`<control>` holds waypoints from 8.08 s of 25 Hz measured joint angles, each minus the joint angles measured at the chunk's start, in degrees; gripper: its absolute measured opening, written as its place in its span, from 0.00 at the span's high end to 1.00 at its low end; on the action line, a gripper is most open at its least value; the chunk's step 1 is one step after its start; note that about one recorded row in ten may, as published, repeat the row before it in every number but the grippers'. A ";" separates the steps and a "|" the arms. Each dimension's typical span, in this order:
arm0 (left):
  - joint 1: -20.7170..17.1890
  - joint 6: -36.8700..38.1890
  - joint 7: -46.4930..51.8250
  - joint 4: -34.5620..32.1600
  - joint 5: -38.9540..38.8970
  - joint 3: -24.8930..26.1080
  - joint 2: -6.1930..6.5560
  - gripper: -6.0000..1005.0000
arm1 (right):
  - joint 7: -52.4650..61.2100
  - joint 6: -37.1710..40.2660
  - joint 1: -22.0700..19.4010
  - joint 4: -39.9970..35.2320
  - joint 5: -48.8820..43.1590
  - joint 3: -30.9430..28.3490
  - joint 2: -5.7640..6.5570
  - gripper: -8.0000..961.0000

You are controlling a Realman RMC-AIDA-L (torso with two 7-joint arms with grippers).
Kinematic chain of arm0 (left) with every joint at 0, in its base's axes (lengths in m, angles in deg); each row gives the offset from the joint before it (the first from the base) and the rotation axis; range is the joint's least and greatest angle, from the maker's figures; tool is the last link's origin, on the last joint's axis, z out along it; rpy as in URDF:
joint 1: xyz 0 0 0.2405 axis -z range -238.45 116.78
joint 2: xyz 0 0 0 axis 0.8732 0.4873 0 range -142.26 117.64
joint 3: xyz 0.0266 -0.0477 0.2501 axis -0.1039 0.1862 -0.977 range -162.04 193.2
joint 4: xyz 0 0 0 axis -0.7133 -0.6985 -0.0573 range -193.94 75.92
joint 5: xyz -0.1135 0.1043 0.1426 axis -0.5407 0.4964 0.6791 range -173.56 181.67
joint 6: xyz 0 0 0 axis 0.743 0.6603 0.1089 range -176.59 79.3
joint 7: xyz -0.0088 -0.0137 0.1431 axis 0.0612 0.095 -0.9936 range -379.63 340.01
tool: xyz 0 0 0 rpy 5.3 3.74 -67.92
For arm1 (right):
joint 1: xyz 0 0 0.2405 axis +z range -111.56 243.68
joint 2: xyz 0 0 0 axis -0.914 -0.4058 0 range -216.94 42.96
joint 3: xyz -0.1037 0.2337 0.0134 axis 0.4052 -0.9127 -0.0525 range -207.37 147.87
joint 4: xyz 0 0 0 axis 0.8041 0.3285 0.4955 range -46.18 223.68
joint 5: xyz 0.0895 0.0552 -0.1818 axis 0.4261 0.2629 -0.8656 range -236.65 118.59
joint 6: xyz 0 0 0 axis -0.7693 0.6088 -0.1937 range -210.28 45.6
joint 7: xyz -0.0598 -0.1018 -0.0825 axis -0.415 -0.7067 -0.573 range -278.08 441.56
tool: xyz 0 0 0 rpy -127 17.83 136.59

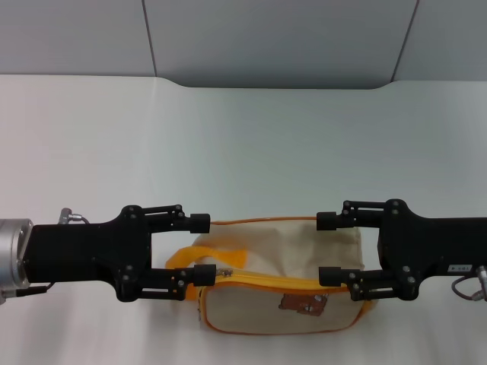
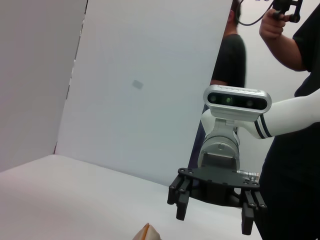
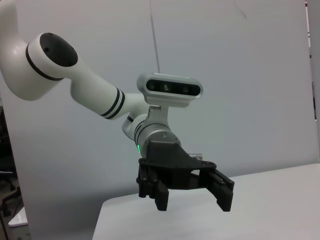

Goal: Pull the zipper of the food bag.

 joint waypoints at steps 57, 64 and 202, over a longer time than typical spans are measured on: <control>-2.32 -22.95 -8.00 2.76 -5.60 -9.04 -4.38 0.47 | 1.22 -0.39 0.33 0.01 0.13 -0.46 0.05 0.24; -1.78 -22.37 -8.59 2.77 -5.60 -9.16 -4.25 0.61 | 0.90 -0.39 0.20 -0.01 0.47 -0.58 0.07 0.24; -5.10 -4.53 5.16 -0.74 -29.53 -21.97 1.72 0.47 | -1.21 3.47 -2.64 2.31 -3.76 -15.34 0.60 0.13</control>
